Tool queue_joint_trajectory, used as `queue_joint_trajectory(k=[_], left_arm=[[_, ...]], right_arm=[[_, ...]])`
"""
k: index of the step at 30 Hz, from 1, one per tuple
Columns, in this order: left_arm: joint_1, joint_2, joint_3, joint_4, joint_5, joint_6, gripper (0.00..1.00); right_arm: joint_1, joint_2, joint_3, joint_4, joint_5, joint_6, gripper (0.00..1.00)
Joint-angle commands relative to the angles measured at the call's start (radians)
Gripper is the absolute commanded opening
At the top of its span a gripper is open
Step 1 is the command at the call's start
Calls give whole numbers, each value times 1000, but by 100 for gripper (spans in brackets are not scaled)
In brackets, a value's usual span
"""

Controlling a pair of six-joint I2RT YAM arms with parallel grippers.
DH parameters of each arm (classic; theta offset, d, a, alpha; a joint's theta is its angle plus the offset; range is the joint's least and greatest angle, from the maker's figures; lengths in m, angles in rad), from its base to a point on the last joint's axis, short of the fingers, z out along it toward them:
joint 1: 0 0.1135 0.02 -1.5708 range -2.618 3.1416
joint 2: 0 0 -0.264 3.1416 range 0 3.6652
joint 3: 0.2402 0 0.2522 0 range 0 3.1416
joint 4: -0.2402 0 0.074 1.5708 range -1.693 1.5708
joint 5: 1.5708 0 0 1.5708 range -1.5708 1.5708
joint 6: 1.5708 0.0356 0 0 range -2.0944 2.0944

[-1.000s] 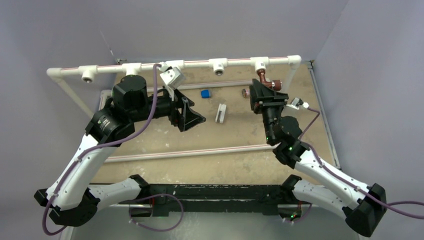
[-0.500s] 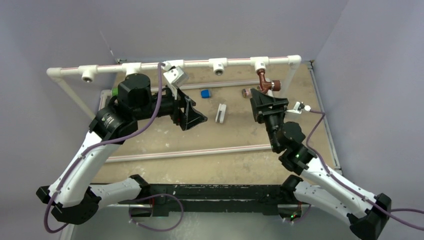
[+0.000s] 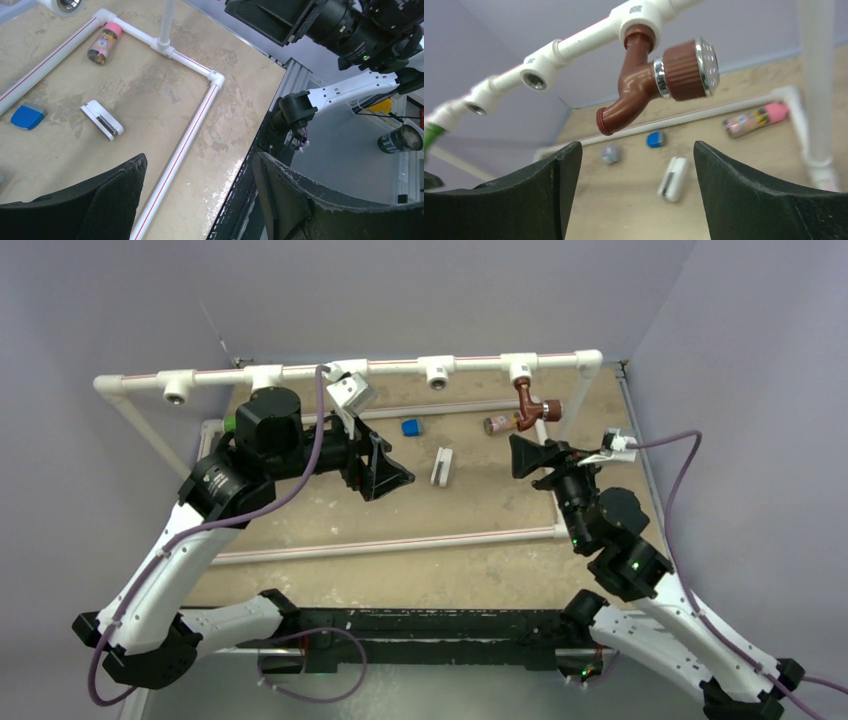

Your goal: Install the water faucets

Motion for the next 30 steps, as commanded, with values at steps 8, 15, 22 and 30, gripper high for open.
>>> queue_joint_trajectory(k=[8,15,22,30], left_arm=[[-5,-26,-4,27,19,17,77],[-5,-45,-20,31,22,17,77],[-6,-55,-24,29,17,20,77],[-6,-63,-34,25,6,21,77]], right_arm=[[1,92,146,-247,13,-1133,94],[2,16,53,76,-36,-1671,96],[3,81,-6,337,-76,-2003,97],[7,149,-17,419,-126,-2028,97]])
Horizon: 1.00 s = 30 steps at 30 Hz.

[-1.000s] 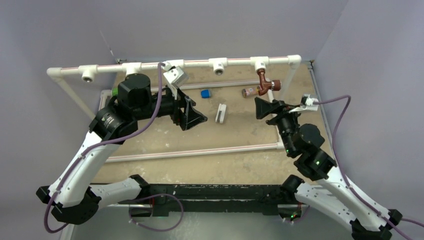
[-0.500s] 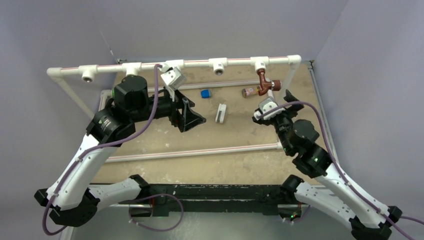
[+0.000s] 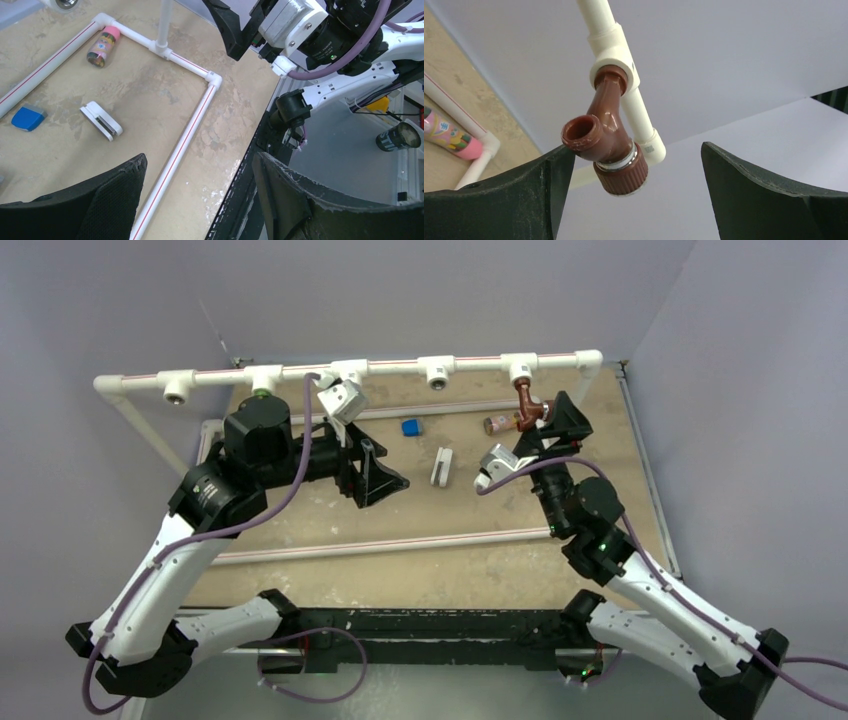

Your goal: Install the water faucets

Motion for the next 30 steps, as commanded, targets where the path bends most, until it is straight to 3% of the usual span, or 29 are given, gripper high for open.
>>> queue_joint_trajectory(k=[1,6,11,21,25,29,30], left_arm=[[-5,-13,-3,19,0,21,77],[-5,-6,3,17,-1,22,77],[-5,-5,-1,20,-3,22,77],[-5,-4,1,21,-3,24,77],[-5,-6,1,19,-4,24,77],[-6,-6,1,19,-5,24,77],[-6,-6,0,19,-5,24,77]], right_arm=[[7,15,-11,148,-45,-80,97],[11,56,-18,189,-46,-104,96],[13,90,-5,209,-35,-120,88],[13,135,1,217,-8,-66,57],[13,133,-23,215,7,-1,33],[16,129,-47,216,33,92,1],[20,130,-47,213,42,131,0]])
